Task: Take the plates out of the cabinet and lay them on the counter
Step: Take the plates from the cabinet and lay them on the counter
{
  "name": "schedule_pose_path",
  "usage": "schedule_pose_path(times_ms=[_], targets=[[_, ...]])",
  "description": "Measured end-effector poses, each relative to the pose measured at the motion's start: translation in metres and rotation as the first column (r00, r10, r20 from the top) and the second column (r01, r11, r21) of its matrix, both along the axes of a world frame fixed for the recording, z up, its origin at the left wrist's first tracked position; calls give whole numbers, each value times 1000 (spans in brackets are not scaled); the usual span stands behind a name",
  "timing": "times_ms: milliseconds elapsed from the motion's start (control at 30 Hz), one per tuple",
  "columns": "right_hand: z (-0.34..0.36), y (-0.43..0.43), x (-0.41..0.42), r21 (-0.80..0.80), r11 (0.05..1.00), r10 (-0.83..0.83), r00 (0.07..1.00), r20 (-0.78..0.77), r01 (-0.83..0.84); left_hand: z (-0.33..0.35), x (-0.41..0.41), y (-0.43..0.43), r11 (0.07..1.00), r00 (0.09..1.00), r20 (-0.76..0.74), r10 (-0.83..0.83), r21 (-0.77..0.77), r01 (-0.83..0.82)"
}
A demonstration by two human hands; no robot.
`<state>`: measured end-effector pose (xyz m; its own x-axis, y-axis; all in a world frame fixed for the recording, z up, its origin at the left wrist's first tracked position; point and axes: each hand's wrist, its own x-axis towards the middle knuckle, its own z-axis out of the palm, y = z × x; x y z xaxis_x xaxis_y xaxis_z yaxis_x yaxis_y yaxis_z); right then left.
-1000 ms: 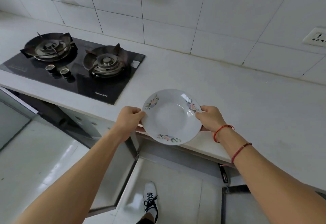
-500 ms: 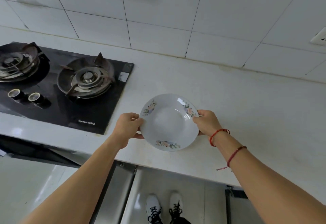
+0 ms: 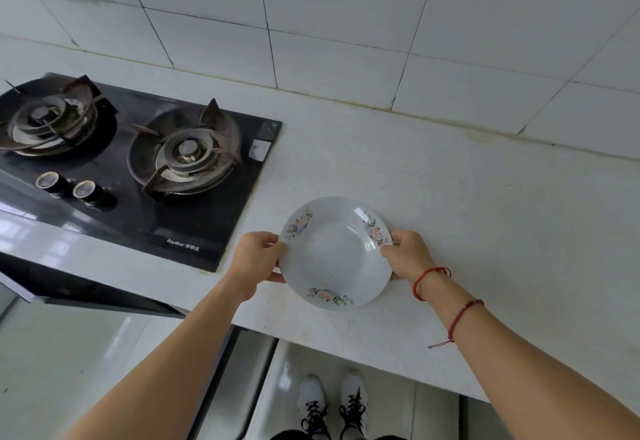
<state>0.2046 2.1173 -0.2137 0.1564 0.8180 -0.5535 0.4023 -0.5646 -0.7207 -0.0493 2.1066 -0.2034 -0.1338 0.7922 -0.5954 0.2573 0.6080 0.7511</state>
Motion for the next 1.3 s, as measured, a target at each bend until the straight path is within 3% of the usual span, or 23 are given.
schedule_pose_path(times_ms=[300,900,1300], targets=[[-14,3,2,-2,996,92,990,111,-93,-12,4,-3,1000,999,-28,20,-23,-21],[-27,-2,-3,-25,991,133,979,156,-131,-27,3,-14,998,997,-61,50,-26,-52],[-13,-6,7,4,992,121,968,221,-125,-30,1,-16,996,973,-213,93,7,-93]])
